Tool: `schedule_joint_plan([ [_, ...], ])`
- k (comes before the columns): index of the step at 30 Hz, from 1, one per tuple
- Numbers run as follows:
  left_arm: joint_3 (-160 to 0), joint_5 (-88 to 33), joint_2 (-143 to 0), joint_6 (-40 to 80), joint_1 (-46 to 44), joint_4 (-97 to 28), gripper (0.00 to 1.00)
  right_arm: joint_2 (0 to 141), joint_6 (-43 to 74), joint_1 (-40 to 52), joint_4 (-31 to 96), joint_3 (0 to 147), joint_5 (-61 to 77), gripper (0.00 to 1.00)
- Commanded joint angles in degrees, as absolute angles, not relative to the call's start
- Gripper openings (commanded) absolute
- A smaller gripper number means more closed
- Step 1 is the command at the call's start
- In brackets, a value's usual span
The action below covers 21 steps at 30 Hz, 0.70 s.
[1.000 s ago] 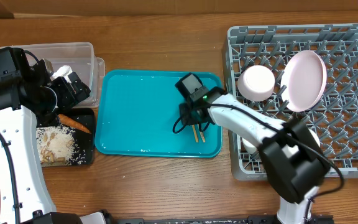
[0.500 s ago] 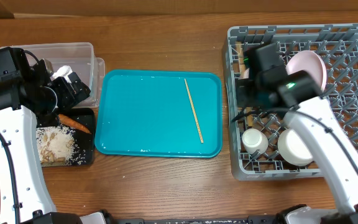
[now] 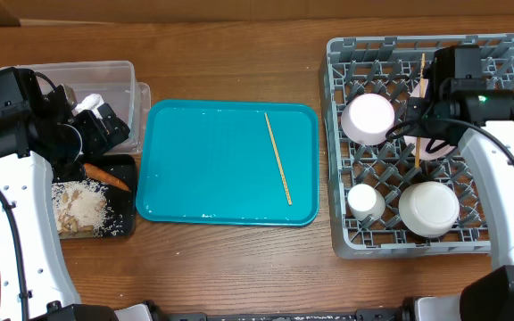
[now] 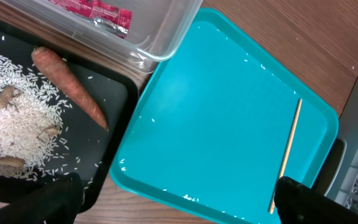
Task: Sort waste into correct bins and load items into the dishwasher
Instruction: 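Carry the chopstick to the rack and drop it beside the plate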
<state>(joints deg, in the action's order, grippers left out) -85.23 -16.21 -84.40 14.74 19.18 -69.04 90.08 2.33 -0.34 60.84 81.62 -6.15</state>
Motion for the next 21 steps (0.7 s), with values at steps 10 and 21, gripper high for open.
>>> schedule_joint_plan([
  [10, -86.08, -15.92, -84.31, 14.35, 19.46, -68.97, 1.00, 90.11, -0.25, -0.40, 60.27, 81.34, -4.84, 0.47],
  [21, -86.08, -15.92, -84.31, 14.35, 19.44, -68.97, 1.00, 90.08, -0.05, 0.91, 60.12, 81.34, 15.44, 0.43],
])
